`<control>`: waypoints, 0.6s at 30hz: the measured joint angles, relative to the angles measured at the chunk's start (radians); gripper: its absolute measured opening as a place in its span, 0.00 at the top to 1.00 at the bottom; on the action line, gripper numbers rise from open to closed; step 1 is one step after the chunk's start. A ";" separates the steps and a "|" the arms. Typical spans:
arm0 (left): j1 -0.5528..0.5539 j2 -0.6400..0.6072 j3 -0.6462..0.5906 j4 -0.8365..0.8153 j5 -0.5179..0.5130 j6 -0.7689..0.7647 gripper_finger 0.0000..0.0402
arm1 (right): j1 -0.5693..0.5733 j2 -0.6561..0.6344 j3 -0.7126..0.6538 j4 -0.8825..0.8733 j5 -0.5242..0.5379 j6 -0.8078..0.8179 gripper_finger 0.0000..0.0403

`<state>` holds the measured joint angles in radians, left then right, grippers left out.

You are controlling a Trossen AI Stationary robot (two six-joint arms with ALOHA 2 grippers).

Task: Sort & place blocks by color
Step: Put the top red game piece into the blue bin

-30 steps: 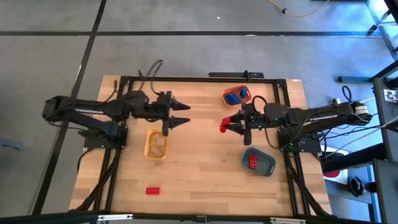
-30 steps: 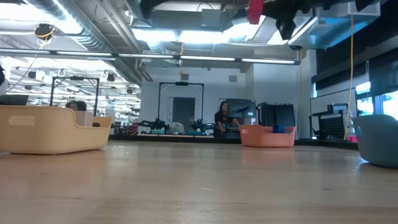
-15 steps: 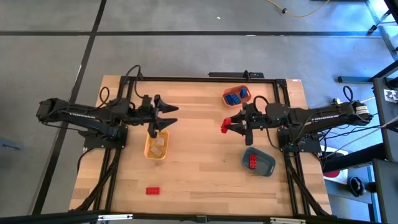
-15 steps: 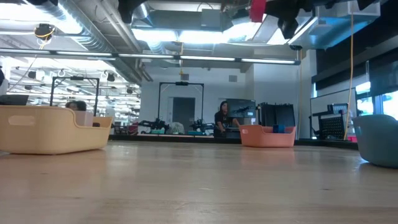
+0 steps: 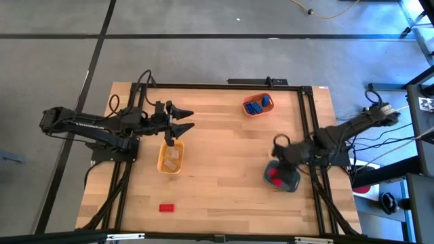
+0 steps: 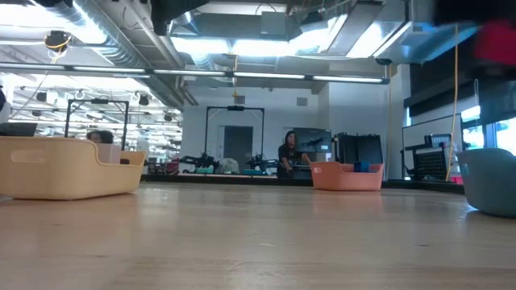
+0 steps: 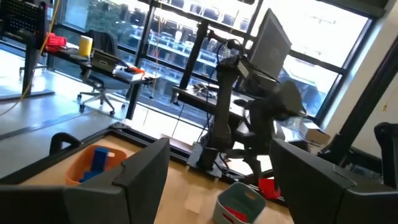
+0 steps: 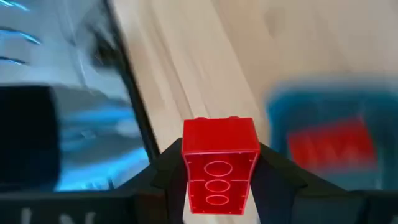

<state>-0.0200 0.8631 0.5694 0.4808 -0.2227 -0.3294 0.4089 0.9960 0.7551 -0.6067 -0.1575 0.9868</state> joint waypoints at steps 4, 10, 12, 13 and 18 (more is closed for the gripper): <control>0.000 0.000 0.000 0.000 -0.001 0.000 0.33 | 0.145 0.027 -0.007 -0.169 0.038 0.195 0.66; 0.000 0.000 0.000 0.000 -0.001 0.000 0.33 | 0.218 0.115 -0.083 -0.198 0.144 0.282 0.66; 0.000 0.000 0.000 0.000 -0.001 0.000 0.33 | 0.217 0.153 -0.097 -0.198 0.184 0.251 0.66; 0.000 0.000 0.000 0.000 -0.001 0.000 0.33 | 0.216 0.172 -0.100 -0.195 0.199 0.232 0.66; 0.000 0.000 0.000 0.000 -0.001 0.000 0.33 | 0.211 0.252 -0.106 -0.193 0.208 0.129 0.66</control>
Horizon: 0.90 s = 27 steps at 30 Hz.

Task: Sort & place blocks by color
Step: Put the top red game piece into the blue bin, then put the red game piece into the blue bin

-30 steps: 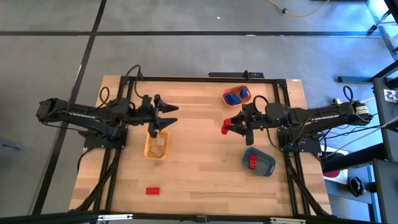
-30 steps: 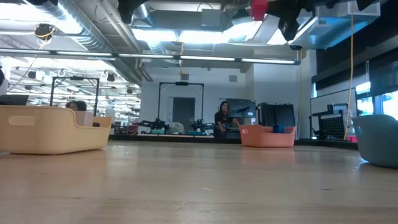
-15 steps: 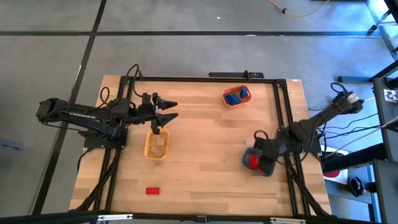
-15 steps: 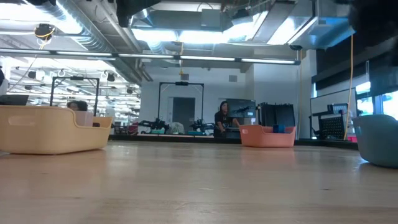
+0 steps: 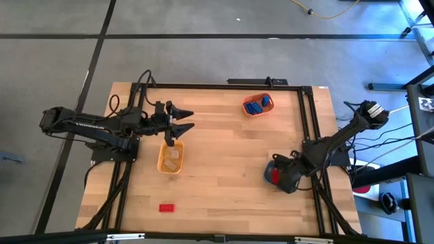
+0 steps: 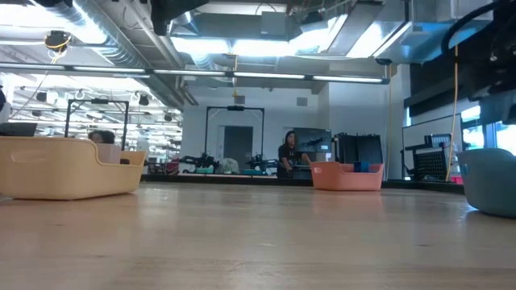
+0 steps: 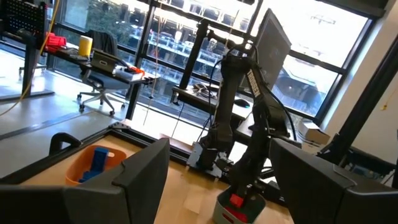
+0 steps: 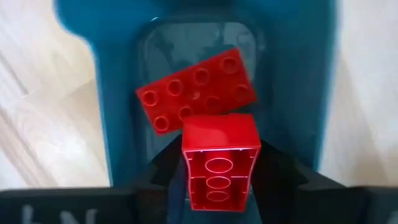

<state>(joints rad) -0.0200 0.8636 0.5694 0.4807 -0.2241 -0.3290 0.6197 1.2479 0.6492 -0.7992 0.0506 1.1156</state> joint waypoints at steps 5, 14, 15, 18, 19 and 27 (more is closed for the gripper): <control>0.000 0.000 0.000 0.000 -0.003 0.000 0.33 | 0.000 0.023 0.000 0.043 -0.020 -0.058 0.66; 0.000 0.000 0.000 0.000 -0.003 0.000 0.33 | 0.000 0.022 0.000 0.080 -0.029 -0.080 0.44; 0.000 0.000 0.000 0.000 -0.003 0.000 0.33 | 0.000 0.022 0.000 0.080 -0.039 -0.080 0.40; 0.000 0.000 0.000 0.000 -0.003 0.000 0.33 | 0.000 0.021 0.006 0.070 -0.070 -0.082 0.32; 0.000 0.000 0.000 0.000 -0.003 0.000 0.33 | 0.000 0.020 0.009 0.070 -0.088 -0.092 0.30; 0.000 0.000 0.000 0.000 -0.003 -0.002 0.33 | -0.004 -0.068 0.057 0.058 -0.128 -0.146 0.28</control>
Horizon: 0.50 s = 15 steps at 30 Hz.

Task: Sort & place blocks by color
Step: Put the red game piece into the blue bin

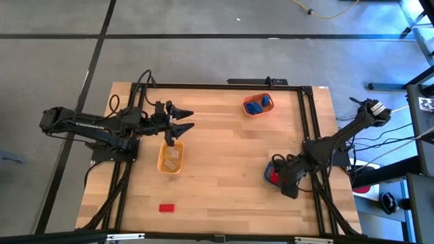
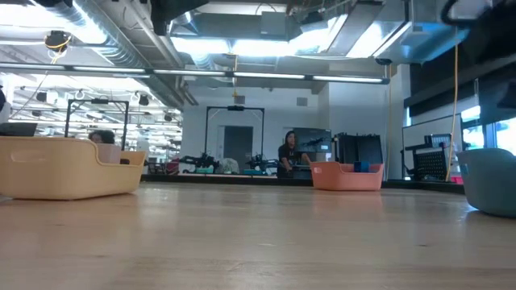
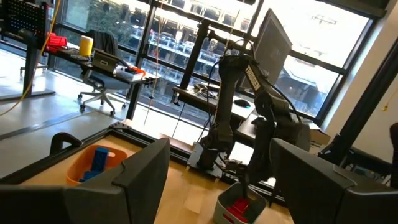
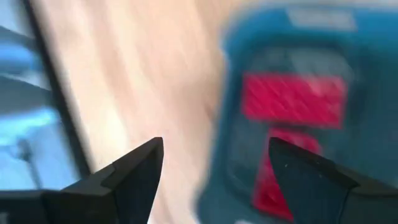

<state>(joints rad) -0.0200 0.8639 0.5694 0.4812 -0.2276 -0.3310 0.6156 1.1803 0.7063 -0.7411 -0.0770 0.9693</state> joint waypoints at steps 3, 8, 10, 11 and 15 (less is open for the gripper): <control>0.000 0.000 0.000 0.001 0.000 -0.002 0.33 | -0.030 -0.039 0.000 0.122 0.047 -0.012 0.27; 0.000 0.000 0.000 0.003 0.010 -0.008 0.33 | -0.151 -0.041 0.000 0.409 0.226 -0.115 0.27; -0.001 0.000 0.000 0.003 0.011 -0.008 0.33 | -0.219 -0.027 0.001 0.534 0.267 -0.183 0.28; -0.001 0.000 0.000 0.004 0.011 -0.008 0.33 | -0.256 -0.022 0.001 0.597 0.268 -0.218 0.29; -0.001 0.000 0.000 0.008 0.015 -0.023 0.33 | -0.392 0.004 0.001 0.868 0.237 -0.337 0.30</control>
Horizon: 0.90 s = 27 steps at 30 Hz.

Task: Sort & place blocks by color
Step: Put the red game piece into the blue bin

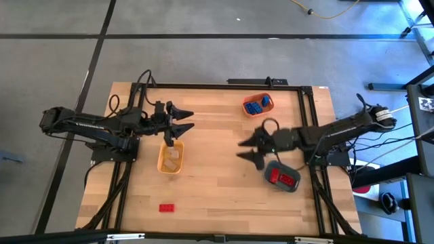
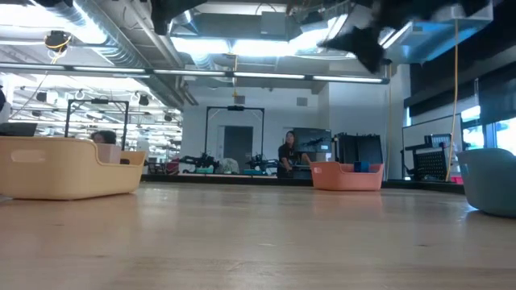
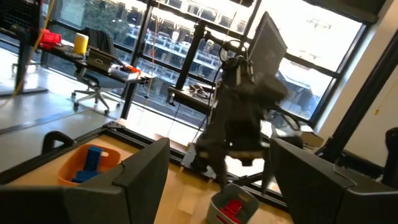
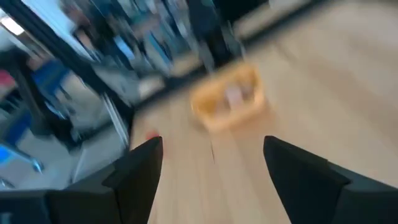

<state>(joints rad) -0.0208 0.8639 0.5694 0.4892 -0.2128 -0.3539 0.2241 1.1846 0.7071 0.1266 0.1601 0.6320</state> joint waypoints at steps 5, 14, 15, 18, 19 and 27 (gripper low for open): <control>0.000 0.000 0.000 0.001 0.025 -0.010 0.33 | -0.110 0.007 0.000 0.228 -0.097 -0.091 0.30; 0.001 0.000 0.000 0.001 0.050 0.027 0.33 | -0.144 0.007 0.000 0.274 -0.180 -0.310 0.30; 0.001 0.000 0.000 0.000 0.050 0.030 0.33 | -0.143 0.007 0.000 0.274 -0.180 -0.328 0.30; 0.001 0.000 0.000 0.000 0.050 0.052 0.33 | -0.143 0.007 0.000 0.274 -0.170 -0.368 0.30; 0.001 0.000 0.000 0.000 0.049 0.060 0.33 | -0.143 0.007 0.000 0.274 -0.157 -0.374 0.30; 0.001 0.000 0.000 -0.001 0.047 0.073 0.33 | -0.143 0.007 0.000 0.274 -0.127 -0.375 0.30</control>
<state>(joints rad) -0.0200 0.8639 0.5697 0.4885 -0.1661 -0.2807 0.0807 1.1912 0.7071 0.4007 0.0326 0.2565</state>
